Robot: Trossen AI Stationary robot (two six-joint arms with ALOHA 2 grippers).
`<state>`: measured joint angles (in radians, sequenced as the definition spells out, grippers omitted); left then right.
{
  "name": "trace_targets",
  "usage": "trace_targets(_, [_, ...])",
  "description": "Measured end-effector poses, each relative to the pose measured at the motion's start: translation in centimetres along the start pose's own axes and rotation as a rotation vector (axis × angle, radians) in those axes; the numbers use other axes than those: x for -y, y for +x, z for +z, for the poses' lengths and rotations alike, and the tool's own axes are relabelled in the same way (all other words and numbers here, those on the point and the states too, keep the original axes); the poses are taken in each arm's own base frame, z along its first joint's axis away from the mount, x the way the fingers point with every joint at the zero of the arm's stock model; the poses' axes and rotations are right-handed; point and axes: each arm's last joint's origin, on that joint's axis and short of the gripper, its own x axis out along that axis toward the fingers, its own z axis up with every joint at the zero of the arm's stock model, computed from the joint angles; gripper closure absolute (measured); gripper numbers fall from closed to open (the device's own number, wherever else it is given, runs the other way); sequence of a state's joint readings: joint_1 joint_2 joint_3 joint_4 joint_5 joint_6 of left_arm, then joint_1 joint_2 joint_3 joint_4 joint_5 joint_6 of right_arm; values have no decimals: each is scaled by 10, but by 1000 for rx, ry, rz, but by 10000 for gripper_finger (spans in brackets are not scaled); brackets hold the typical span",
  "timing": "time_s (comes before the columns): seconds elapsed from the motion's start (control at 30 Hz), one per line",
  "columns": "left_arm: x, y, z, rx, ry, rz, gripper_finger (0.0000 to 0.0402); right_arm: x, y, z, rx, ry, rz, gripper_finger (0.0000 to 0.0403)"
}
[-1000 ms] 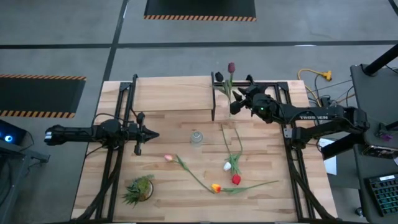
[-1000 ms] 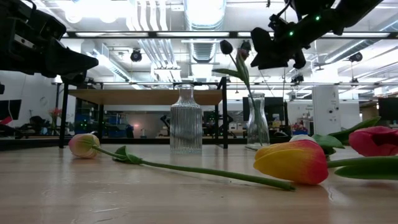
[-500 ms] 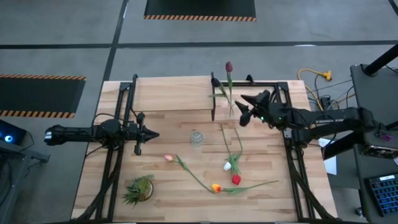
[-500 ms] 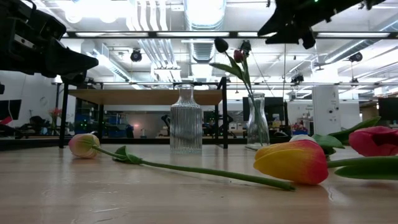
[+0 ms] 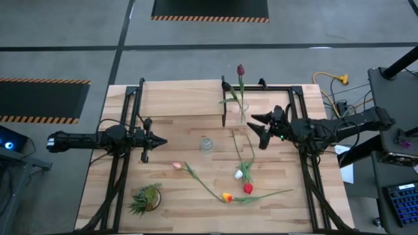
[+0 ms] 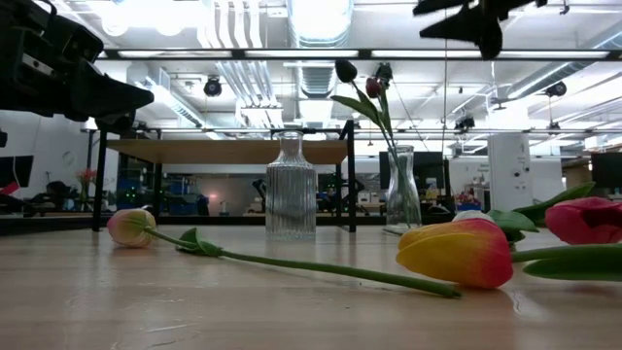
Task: Pick and place flowers into a vace then onto a shelf
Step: Put the pink tulip into the bottom transparent vase
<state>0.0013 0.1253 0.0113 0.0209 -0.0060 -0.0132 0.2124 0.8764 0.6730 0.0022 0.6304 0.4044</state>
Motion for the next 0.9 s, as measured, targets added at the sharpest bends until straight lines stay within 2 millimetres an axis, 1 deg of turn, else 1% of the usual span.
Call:
trace_targets(0.17, [0,0,0,0,0,0,402,-16,-5,1,-38,-16,124,209])
trace_targets(0.4, [0,0,0,0,0,0,402,-41,-1,-18,-131,-63,210,209])
trace_targets(0.67, [0,0,0,0,0,0,402,-84,21,-39,-226,-146,238,215])
trace_targets(0.9, [0,0,0,0,0,0,402,-130,49,-63,-295,-214,244,224])
